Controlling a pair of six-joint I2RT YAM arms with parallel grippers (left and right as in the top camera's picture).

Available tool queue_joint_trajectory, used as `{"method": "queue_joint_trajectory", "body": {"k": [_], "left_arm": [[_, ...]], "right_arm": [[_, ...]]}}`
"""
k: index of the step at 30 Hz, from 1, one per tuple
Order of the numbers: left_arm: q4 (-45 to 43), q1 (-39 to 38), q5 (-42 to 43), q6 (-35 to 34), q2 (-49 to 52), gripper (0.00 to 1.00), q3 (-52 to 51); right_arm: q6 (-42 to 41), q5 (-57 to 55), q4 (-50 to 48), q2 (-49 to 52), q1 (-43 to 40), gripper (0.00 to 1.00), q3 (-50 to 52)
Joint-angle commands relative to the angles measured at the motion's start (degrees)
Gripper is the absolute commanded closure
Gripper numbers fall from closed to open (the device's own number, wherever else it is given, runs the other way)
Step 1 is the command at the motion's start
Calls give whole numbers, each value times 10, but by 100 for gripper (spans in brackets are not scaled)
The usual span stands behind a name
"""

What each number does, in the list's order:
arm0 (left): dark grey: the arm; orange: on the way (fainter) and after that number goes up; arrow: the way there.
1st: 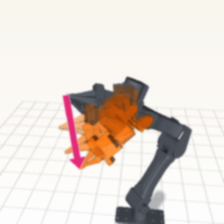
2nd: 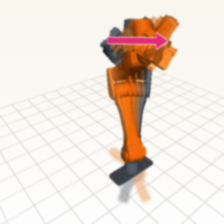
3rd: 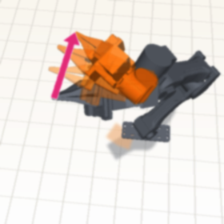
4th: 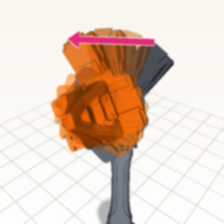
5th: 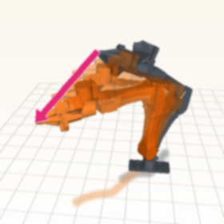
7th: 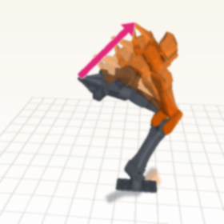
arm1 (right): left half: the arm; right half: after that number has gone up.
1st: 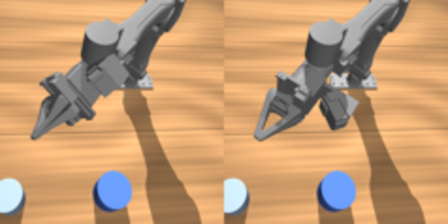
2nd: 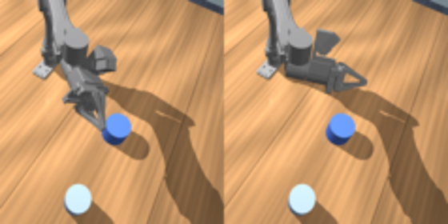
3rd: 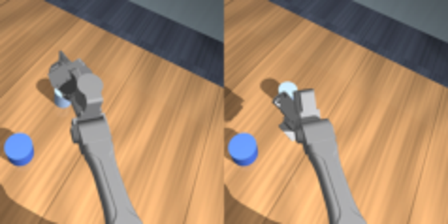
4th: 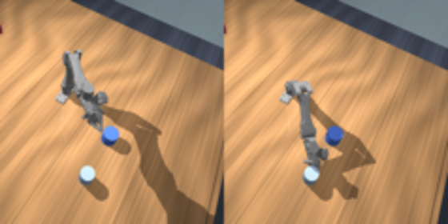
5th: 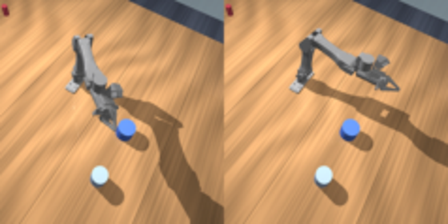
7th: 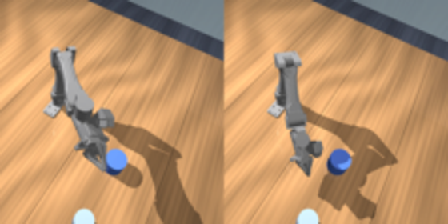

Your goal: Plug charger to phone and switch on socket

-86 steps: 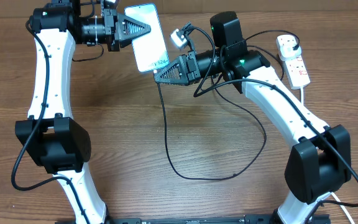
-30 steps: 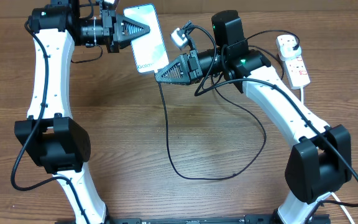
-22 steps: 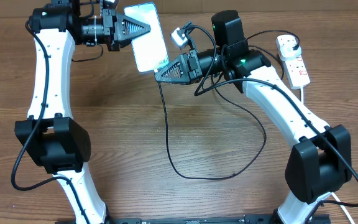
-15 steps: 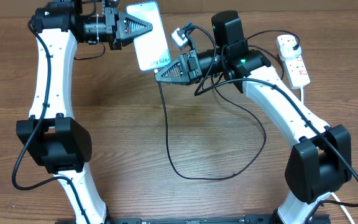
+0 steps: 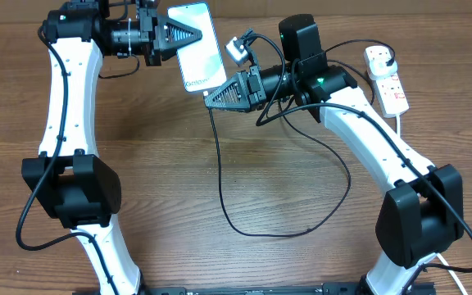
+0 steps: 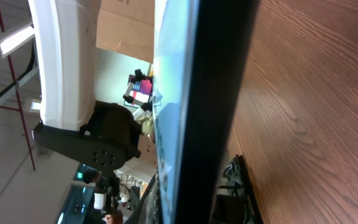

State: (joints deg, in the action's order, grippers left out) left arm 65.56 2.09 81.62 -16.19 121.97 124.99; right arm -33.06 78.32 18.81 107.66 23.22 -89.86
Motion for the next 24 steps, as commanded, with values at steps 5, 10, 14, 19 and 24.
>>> {"method": "queue_joint_trajectory", "body": {"k": [5,10,14,19,24], "left_arm": [[-26,-16,21,-5,-4,96,8],[-29,-16,-6,-5,-4,96,8],[-33,-16,-6,-6,-4,96,8],[-45,-16,-5,-20,-4,96,8],[-50,-12,5,-22,-4,96,8]], "right_arm": [[-32,1,-35,-2,-12,96,-4],[-81,32,-99,-2,-25,96,-4],[-88,32,-111,-2,-30,96,-4],[-87,32,-110,-2,-31,96,-4],[-87,32,-110,-2,-38,96,-4]]}}
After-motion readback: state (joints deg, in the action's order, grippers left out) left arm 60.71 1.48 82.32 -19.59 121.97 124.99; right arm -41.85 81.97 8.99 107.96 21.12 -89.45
